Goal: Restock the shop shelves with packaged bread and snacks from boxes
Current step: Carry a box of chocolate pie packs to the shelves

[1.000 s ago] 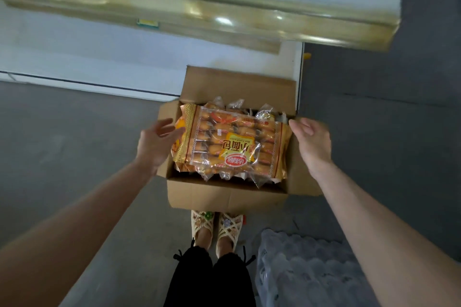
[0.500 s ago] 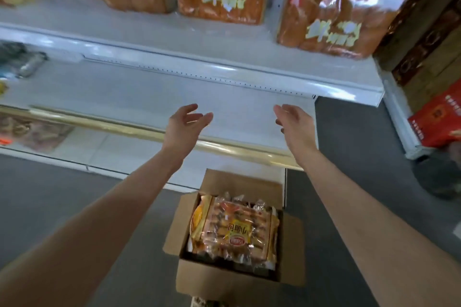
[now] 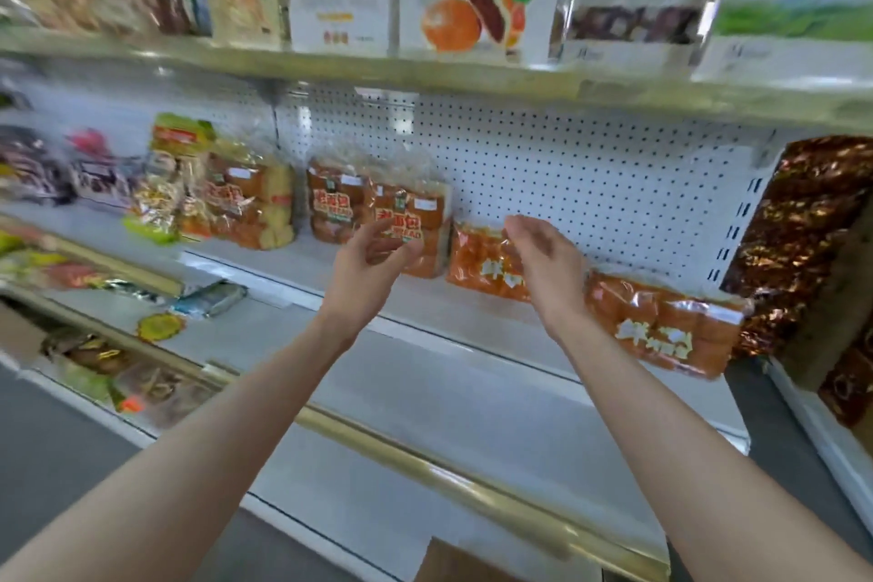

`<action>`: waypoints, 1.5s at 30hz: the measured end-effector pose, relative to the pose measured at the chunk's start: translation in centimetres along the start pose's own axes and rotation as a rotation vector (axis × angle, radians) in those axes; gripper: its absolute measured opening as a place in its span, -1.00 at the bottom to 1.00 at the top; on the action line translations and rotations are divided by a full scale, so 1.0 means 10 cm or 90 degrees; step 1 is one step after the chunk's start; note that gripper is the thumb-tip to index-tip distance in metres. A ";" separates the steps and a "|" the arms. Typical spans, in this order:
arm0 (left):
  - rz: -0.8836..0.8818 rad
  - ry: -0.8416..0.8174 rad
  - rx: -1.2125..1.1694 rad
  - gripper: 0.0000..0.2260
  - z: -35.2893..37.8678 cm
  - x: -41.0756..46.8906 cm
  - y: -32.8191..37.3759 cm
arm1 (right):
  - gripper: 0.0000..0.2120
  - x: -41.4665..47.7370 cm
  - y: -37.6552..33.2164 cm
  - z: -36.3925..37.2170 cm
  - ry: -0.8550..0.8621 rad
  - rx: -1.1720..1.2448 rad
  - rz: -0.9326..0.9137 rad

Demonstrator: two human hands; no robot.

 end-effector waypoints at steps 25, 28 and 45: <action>0.084 0.406 0.197 -0.52 -5.94 -0.16 0.63 | -0.93 -2.71 -2.16 5.11 -0.382 0.246 -0.153; 0.069 0.482 0.225 -0.52 -6.71 -0.31 0.59 | -0.93 -3.22 -2.37 5.80 -0.444 0.268 -0.146; 0.030 0.732 0.311 -0.53 -10.23 0.09 0.20 | -0.66 -5.09 -3.30 9.60 -0.691 0.381 -0.146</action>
Point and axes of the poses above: each hand's wrist, its own x-axis towards the middle knuckle, its own z-axis out of the palm, y = z × x, the point moved 10 cm from there along x, towards the middle knuckle, and after that the axes turned 10 degrees about y, right-handed, at the moved point
